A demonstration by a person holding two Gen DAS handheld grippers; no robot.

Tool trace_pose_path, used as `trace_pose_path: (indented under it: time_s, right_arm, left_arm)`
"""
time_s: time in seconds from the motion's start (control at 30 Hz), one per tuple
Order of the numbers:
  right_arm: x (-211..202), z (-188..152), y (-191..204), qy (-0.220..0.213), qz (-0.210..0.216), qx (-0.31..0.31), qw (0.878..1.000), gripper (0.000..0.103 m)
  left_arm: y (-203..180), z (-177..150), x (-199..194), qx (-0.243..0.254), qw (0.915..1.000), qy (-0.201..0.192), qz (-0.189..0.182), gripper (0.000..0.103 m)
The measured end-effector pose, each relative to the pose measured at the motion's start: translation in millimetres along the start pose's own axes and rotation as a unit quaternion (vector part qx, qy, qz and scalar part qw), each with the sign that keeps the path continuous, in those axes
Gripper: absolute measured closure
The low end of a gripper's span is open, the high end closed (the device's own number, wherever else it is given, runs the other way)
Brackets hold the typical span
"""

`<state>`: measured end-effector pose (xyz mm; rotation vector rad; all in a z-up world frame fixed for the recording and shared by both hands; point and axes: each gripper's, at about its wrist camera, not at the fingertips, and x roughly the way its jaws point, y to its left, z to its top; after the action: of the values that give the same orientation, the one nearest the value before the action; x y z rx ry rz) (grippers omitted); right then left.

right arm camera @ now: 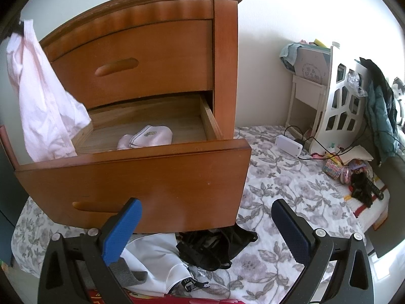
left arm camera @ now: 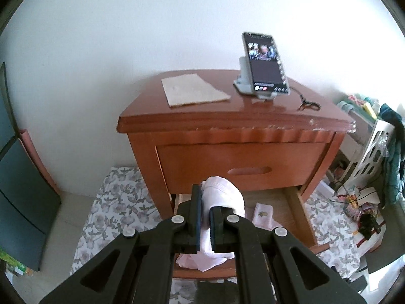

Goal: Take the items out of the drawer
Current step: 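Lift the pink shirt up out of the drawer with the left gripper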

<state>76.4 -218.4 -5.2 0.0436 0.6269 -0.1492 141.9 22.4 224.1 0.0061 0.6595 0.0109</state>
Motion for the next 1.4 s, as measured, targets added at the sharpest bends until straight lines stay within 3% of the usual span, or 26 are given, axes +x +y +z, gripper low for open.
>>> trace_pose_path:
  time_s: [0.33,0.77,1.4]
  right_arm:
    - [-3,0,1,-0.007,-0.002,-0.001,1.0,0.0]
    - [-9,0,1,-0.022,-0.004,0.0,1.0,0.0]
    - [-11,-1,0,-0.031,-0.004,0.005,1.0,0.0]
  left_arm:
    - [-16,4,-56,0.016,0.9988,-0.036,-0.028,0.098]
    - [-37,-15,-96,0.044,0.9964,-0.048,-0.054,0.098]
    - [-57,-77,-40,0.067,0.9937,0.047,-0.076,0.098]
